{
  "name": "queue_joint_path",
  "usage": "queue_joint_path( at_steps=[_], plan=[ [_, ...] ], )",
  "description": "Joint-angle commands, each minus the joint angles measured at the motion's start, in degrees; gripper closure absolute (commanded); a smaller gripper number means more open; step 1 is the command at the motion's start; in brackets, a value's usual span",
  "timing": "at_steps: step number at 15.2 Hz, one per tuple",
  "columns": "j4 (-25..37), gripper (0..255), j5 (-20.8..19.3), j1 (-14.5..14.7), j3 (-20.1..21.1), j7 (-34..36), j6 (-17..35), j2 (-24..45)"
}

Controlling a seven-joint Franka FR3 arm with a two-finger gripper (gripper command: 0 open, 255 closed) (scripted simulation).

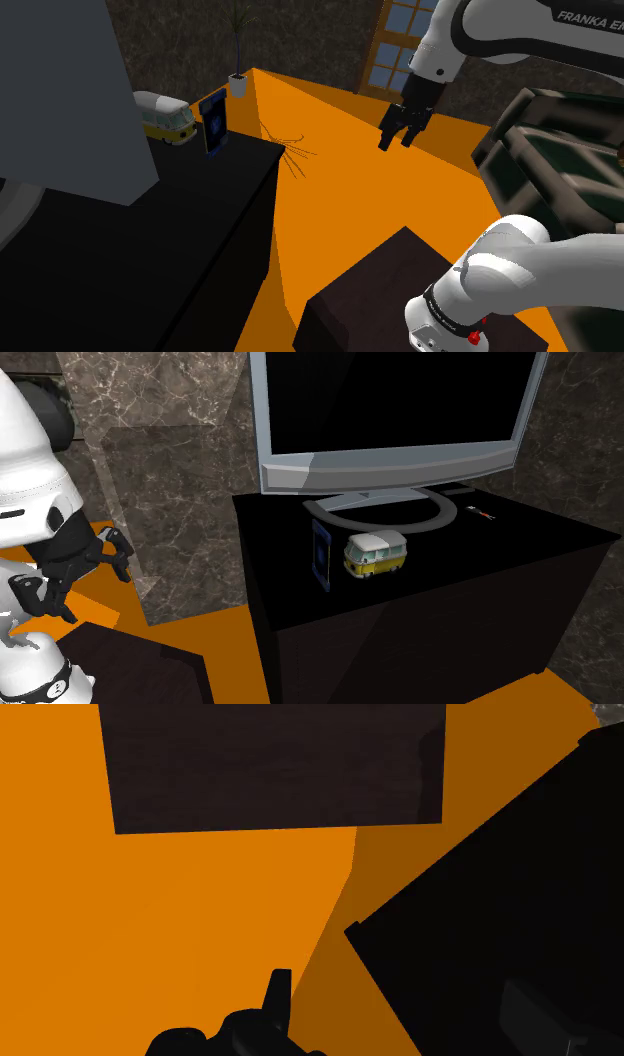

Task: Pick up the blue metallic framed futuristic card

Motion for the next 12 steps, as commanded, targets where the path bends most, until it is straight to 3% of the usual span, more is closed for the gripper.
queue_joint_path(
  at_steps=[1,7,12],
  plan=[
    [0.00,0,0.00,0.00,0.00,0.00,0.00,0.00],
    [2.52,0,4.99,-0.26,8.86,14.44,7.25,3.84],
    [7.28,0,6.55,-1.64,16.13,26.40,13.10,9.52]
  ],
)
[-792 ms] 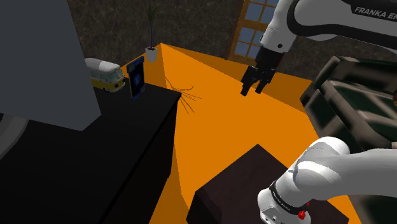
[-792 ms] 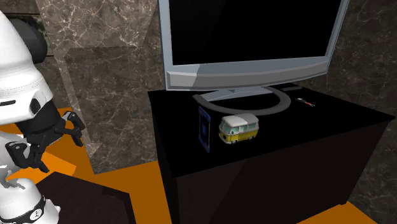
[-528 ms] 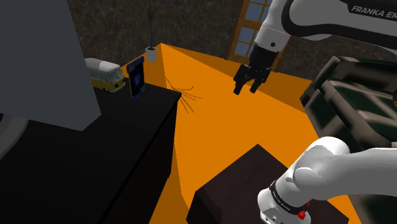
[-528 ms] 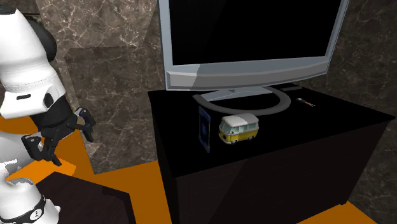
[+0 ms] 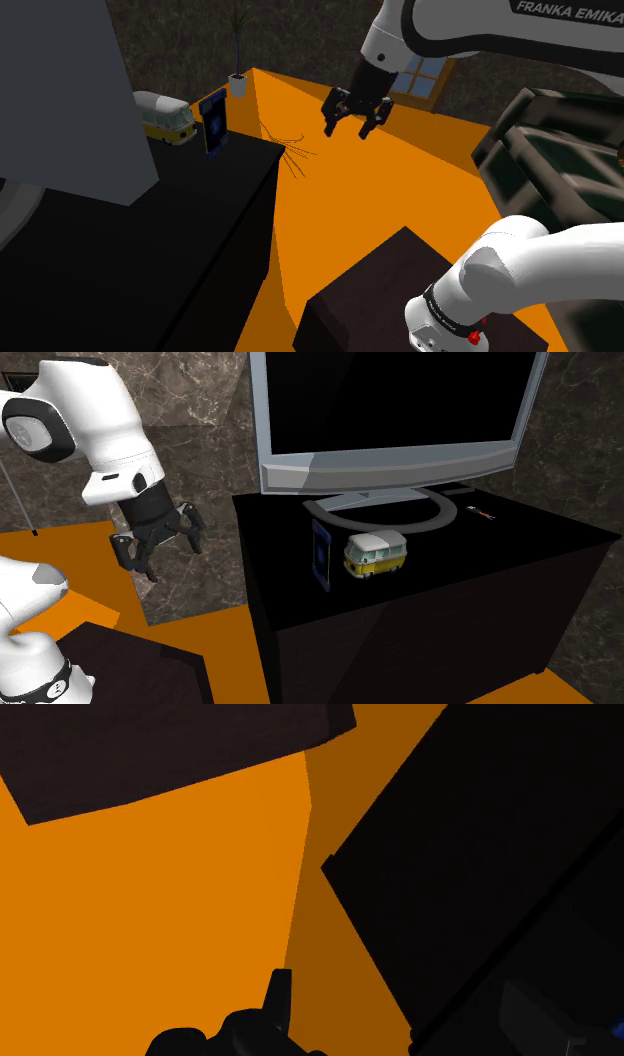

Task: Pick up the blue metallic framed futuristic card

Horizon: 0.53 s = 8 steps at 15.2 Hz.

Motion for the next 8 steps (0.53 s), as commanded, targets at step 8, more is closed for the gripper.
queue_joint_path(
  at_steps=[8],
  plan=[
    [14.00,0,-3.91,-4.96,13.48,23.44,8.30,14.44]
  ],
)
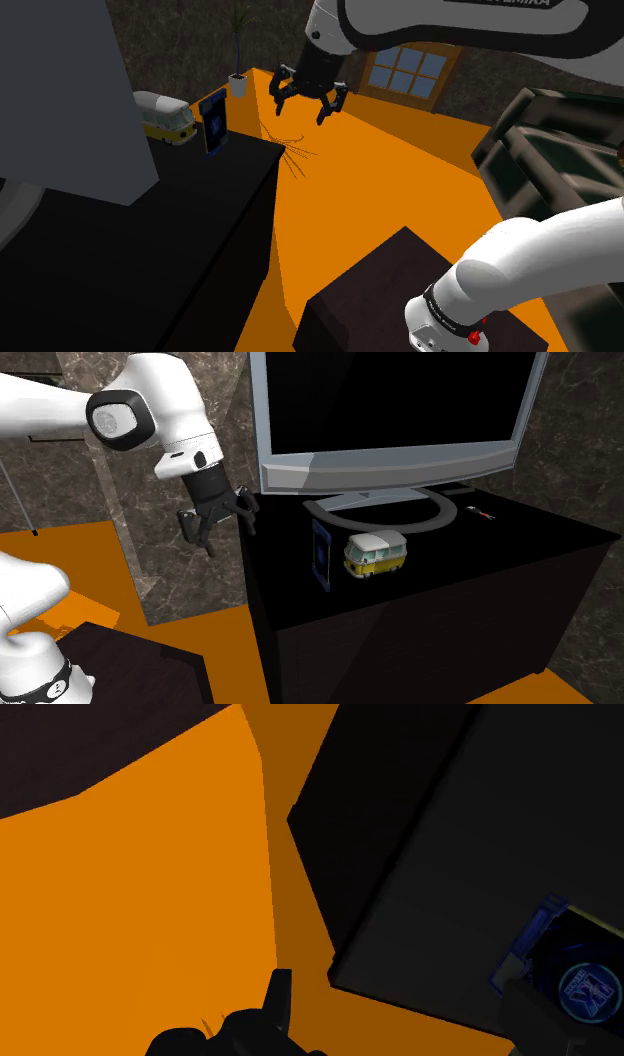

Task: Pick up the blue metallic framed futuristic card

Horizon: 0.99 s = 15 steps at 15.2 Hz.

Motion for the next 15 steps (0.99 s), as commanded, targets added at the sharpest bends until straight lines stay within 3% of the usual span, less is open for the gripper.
queue_joint_path(
  at_steps=[1,5,9,12,15],
  plan=[
    [3.67,0,-2.17,-1.40,2.94,5.71,1.31,3.56],
    [12.76,0,-9.10,-4.06,8.79,17.37,2.10,12.04],
    [24.03,0,-19.49,-4.83,13.90,29.87,0.17,22.46],
    [34.46,0,-28.96,-2.49,16.09,38.78,-3.68,31.60],
    [45.39,0,-37.02,2.44,15.75,44.85,-8.57,39.97]
  ],
)
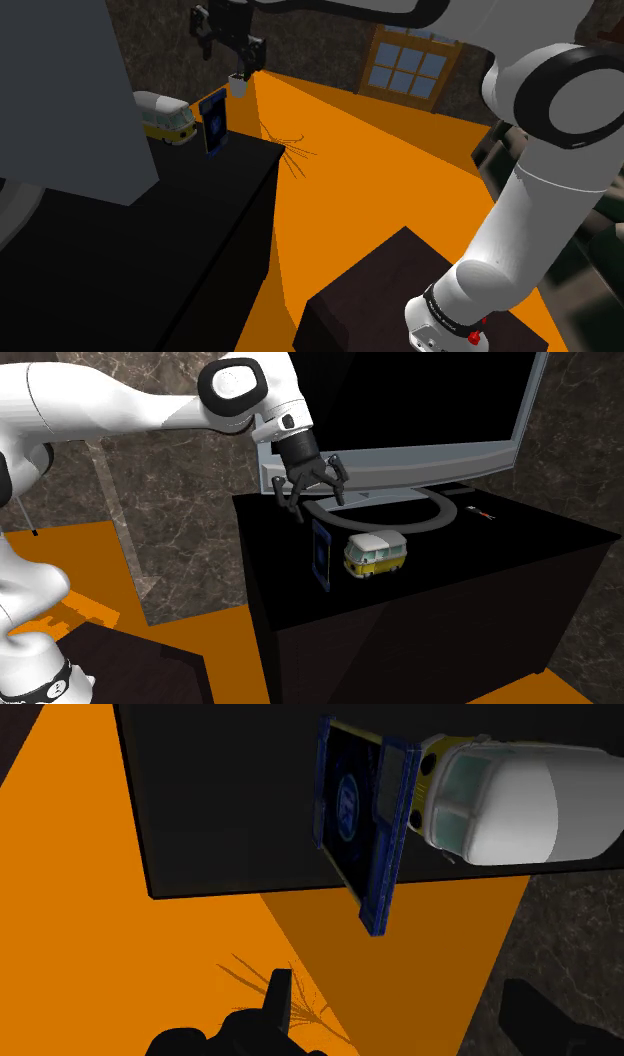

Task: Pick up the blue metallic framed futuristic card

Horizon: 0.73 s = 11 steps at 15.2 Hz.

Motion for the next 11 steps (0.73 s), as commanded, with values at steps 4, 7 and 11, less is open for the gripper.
queue_joint_path(
  at_steps=[4,7,11],
  plan=[
    [-0.99,0,-2.12,0.62,-0.56,2.68,2.17,1.69],
    [-4.17,0,-1.82,-0.06,-0.65,3.22,4.72,0.96],
    [-4.93,255,-1.74,-0.20,-0.66,3.38,5.31,0.75]
  ],
)
